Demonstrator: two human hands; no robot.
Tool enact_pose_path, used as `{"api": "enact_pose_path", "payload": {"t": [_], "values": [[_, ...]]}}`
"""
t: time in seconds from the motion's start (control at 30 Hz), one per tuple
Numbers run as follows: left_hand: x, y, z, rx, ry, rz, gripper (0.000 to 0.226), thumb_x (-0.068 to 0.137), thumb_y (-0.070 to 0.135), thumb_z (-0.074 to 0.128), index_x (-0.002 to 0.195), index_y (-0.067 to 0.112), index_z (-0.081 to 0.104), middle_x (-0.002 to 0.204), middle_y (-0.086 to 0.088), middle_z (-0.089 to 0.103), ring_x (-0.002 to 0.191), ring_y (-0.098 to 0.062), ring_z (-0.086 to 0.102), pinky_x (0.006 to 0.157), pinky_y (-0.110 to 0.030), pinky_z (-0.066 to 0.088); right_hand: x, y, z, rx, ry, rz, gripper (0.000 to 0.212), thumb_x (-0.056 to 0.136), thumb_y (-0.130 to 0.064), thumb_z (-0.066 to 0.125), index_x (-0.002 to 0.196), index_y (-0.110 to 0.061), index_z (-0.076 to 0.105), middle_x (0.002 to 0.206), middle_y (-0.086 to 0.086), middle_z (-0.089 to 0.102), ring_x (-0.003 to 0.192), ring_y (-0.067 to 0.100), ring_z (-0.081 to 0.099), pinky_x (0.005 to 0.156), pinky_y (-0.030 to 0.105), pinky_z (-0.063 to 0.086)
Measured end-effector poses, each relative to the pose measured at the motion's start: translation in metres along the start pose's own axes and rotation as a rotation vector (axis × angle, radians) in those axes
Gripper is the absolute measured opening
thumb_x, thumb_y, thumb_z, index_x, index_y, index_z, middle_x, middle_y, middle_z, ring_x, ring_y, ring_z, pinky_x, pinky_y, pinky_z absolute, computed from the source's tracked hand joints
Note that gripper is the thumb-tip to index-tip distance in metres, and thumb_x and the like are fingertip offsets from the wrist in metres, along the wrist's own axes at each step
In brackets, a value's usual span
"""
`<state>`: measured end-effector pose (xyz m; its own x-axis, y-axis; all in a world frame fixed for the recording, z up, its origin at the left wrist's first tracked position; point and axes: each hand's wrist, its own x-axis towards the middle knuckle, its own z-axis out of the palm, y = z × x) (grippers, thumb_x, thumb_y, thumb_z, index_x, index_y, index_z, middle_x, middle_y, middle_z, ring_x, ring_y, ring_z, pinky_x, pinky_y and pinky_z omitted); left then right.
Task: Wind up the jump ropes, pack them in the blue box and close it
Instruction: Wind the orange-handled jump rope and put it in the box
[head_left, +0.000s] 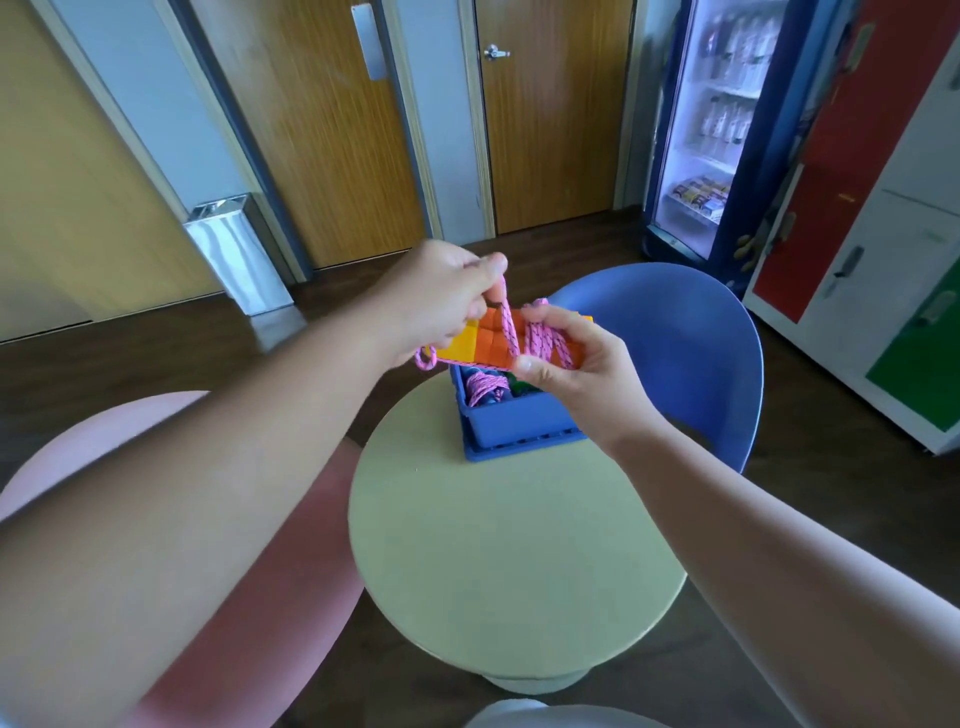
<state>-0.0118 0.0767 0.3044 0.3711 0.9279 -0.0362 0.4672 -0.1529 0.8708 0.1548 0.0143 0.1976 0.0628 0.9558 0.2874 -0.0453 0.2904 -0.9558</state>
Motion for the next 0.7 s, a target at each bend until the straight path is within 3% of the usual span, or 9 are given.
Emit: {"api": "enact_pose_path", "payload": {"t": [0.13,0.33,0.53,0.63,0.7], "values": [[0.003,0.007,0.0,0.133,0.013,-0.022,0.041,0.105,0.038,0.054,0.074,0.013,0.064,0.045,0.008,0.043,0.042,-0.013,0.028,0.047,-0.023,0.023,-0.004,-0.006,0.013,0.03,-0.179,-0.026,0.065,0.07,-0.013,0.081,0.129,-0.001,0.06,0.109,0.005,0.062,0.091,0.006,0.062,0.085,0.019,0.051],[0.001,0.012,-0.004,0.213,0.009,-0.05,0.043,0.105,0.043,0.053,0.076,0.013,0.065,0.048,0.007,0.044,0.042,-0.01,0.032,0.047,-0.025,0.026,-0.012,-0.009,0.018,0.132,-0.129,-0.053,0.052,0.076,-0.013,0.078,0.124,-0.008,0.061,0.112,0.006,0.06,0.093,0.008,0.063,0.085,0.024,0.054],[-0.006,0.023,-0.002,0.091,-0.057,-0.095,0.039,0.107,0.035,0.053,0.078,0.01,0.06,0.049,0.004,0.037,0.042,-0.009,0.024,0.043,-0.021,0.02,-0.011,-0.022,0.017,-0.001,-0.18,-0.092,0.054,0.076,-0.021,0.079,0.127,-0.014,0.064,0.113,0.0,0.066,0.102,0.005,0.064,0.09,0.022,0.052],[-0.011,0.026,-0.002,0.048,-0.096,-0.094,0.039,0.107,0.033,0.054,0.078,0.009,0.06,0.05,0.003,0.036,0.043,-0.009,0.023,0.043,-0.022,0.018,-0.011,-0.022,0.024,-0.204,-0.057,-0.131,0.053,0.069,-0.029,0.087,0.119,-0.022,0.071,0.105,-0.008,0.064,0.097,-0.002,0.059,0.087,0.017,0.05],[-0.015,0.027,0.0,0.056,-0.128,-0.091,0.039,0.107,0.033,0.055,0.079,0.008,0.063,0.051,0.002,0.037,0.044,-0.01,0.023,0.043,-0.022,0.018,-0.012,-0.02,0.029,-0.234,0.092,-0.107,0.044,0.07,-0.023,0.091,0.11,-0.027,0.074,0.095,-0.018,0.06,0.088,-0.009,0.059,0.077,0.01,0.049]]}}
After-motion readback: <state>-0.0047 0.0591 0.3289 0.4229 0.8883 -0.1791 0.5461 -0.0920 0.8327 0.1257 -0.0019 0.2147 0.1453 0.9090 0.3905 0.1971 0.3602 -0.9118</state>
